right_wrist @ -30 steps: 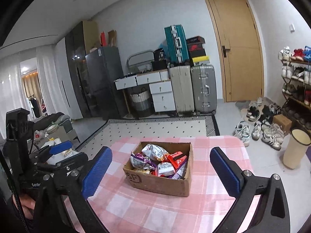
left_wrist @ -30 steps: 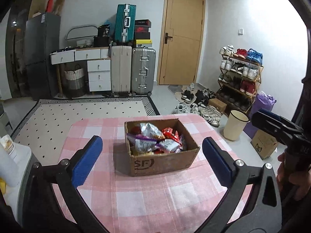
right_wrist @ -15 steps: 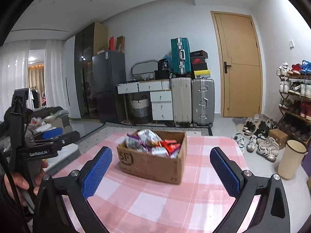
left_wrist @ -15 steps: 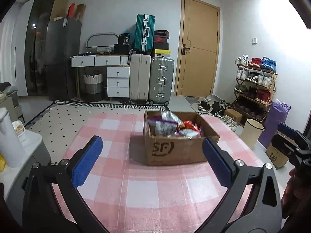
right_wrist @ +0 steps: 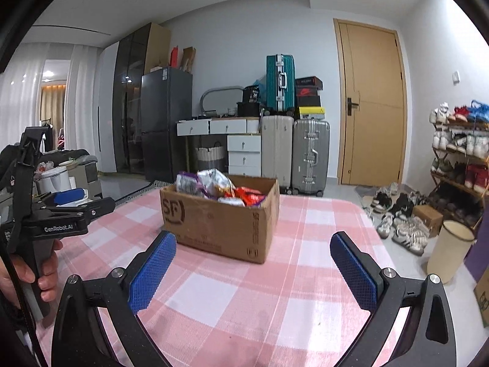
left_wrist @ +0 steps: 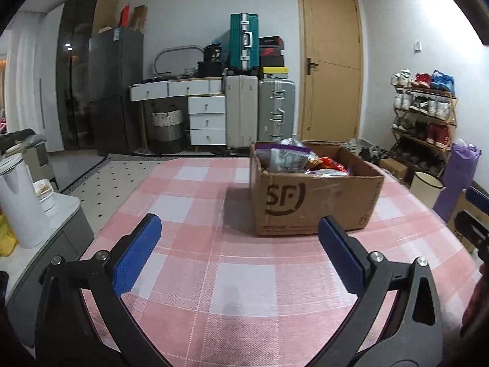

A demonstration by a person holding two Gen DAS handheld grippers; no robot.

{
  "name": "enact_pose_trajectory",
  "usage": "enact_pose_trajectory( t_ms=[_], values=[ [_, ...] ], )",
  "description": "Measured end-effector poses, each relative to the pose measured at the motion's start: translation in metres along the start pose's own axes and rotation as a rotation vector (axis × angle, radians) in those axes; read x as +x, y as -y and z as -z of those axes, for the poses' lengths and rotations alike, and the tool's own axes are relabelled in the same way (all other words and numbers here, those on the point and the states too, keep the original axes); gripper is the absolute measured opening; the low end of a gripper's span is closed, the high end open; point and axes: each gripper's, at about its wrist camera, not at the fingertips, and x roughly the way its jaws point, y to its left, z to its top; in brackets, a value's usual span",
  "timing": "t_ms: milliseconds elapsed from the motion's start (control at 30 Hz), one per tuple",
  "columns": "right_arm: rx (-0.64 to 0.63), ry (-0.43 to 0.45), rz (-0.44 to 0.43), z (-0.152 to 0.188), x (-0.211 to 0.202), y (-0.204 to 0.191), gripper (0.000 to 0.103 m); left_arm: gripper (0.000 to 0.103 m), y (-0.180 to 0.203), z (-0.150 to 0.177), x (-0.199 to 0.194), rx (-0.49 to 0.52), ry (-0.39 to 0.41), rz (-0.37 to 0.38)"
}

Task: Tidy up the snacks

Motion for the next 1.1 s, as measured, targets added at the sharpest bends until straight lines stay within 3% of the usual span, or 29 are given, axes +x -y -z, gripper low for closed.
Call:
enact_pose_trajectory(
  t_ms=[333, 1100],
  values=[
    [0.060, -0.010, 0.004, 0.014, 0.014, 0.016, 0.102, 0.102, 0.004, 0.020, 0.028, 0.019, 0.006, -0.010],
    [-0.003, -0.004, 0.013, 0.017, 0.010, 0.001, 0.103, 0.102, 0.011, 0.024, 0.017, 0.068, 0.035, -0.012]
  ],
)
